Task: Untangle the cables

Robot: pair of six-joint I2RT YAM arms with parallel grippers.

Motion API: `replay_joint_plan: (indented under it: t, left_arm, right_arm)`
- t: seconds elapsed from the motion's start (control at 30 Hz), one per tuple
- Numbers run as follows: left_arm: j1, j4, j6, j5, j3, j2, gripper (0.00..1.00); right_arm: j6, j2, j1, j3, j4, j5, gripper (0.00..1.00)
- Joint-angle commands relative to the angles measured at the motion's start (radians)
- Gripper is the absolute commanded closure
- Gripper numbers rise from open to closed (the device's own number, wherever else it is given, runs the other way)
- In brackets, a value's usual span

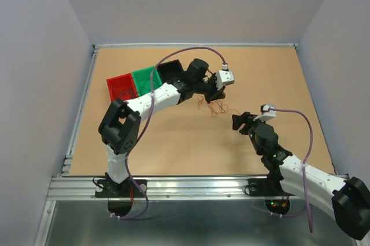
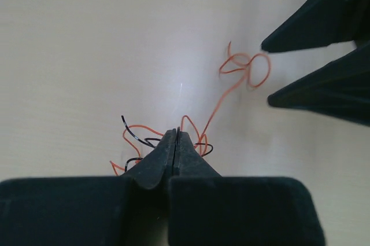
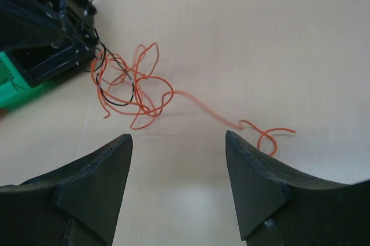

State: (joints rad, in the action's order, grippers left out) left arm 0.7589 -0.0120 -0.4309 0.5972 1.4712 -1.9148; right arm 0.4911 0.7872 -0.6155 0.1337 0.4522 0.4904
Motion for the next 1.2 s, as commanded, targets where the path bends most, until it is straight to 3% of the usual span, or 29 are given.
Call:
replay_joint_plan:
  t: [0.0,0.1,0.13,0.27,0.43,0.5,0.6,0.63,0.67,0.7,0.77,0.83,0.93,1.0,1.03,1.13,1.17]
  left_arm:
    - [0.011,0.040,0.064,0.120,-0.026,0.137,1.00]
    - [0.013,0.040,0.087,0.163,-0.038,0.178,1.00]
    - [0.013,0.040,0.090,0.173,-0.041,0.189,1.00]
    - [0.014,0.040,0.112,0.214,-0.052,0.243,1.00]
    - [0.014,0.043,0.141,0.257,-0.060,0.284,1.00]
    - [0.014,0.043,0.150,0.274,-0.063,0.296,1.00]
    - [0.013,0.047,0.158,0.271,-0.074,0.329,1.00]
    - [0.011,0.066,0.171,0.266,-0.080,0.356,1.00]
    - [0.011,0.076,0.176,0.260,-0.101,0.370,1.00]
    - [0.010,0.113,0.185,0.242,-0.113,0.388,1.00]
    - [-0.006,0.158,0.225,0.208,-0.162,0.443,1.00]
    - [-0.038,0.236,0.274,0.168,-0.196,0.497,1.00]
    - [-0.085,0.357,0.349,0.101,-0.288,0.559,1.00]
    - [-0.118,0.376,0.371,0.136,-0.298,0.565,1.00]
    - [-0.118,0.362,0.365,0.145,-0.292,0.554,1.00]
    - [-0.118,0.345,0.357,0.177,-0.270,0.528,1.00]
    - [-0.116,0.345,0.357,0.180,-0.269,0.522,1.00]
  right_arm:
    - [-0.085,0.009,0.003,-0.022,0.163,-0.124,0.29]
    - [-0.132,0.032,0.002,-0.014,0.232,-0.171,0.08]
    - [-0.141,0.037,0.002,-0.010,0.249,-0.182,0.05]
    - [-0.175,0.070,0.002,-0.002,0.330,-0.236,0.03]
    - [-0.221,0.153,0.002,0.015,0.428,-0.285,0.10]
    - [-0.223,0.194,0.002,0.032,0.448,-0.306,0.18]
    - [-0.204,0.268,0.000,0.043,0.467,-0.297,0.46]
    - [-0.186,0.282,0.000,0.040,0.473,-0.288,0.60]
    - [-0.168,0.297,0.000,0.035,0.474,-0.268,0.66]
    - [-0.143,0.300,0.002,0.023,0.473,-0.198,0.80]
    - [-0.086,0.291,0.002,0.003,0.473,-0.133,0.93]
    - [-0.054,0.279,0.002,-0.019,0.458,-0.076,0.99]
    - [0.018,0.219,0.002,-0.029,0.350,0.031,0.99]
    - [0.006,0.163,0.002,-0.043,0.348,-0.022,0.99]
    - [-0.025,0.143,0.002,-0.048,0.352,-0.060,0.75]
    - [-0.113,0.070,0.000,-0.066,0.390,-0.202,0.19]
    - [-0.134,0.052,0.000,-0.071,0.399,-0.240,0.13]
